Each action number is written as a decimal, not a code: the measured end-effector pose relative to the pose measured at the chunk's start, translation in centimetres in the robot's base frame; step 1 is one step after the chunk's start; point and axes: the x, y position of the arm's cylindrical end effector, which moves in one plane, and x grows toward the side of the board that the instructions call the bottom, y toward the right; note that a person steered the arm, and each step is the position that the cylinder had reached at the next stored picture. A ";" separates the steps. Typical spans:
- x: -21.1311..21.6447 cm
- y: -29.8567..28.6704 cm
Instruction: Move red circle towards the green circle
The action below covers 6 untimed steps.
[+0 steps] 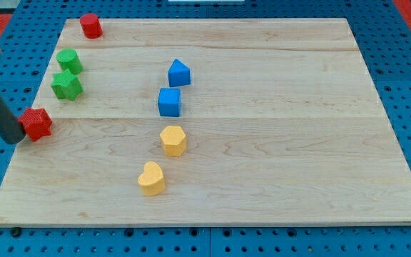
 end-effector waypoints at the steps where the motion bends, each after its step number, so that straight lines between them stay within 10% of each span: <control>1: -0.7 1.7; 3: 1.0 6.3; 6: -12.4 12.6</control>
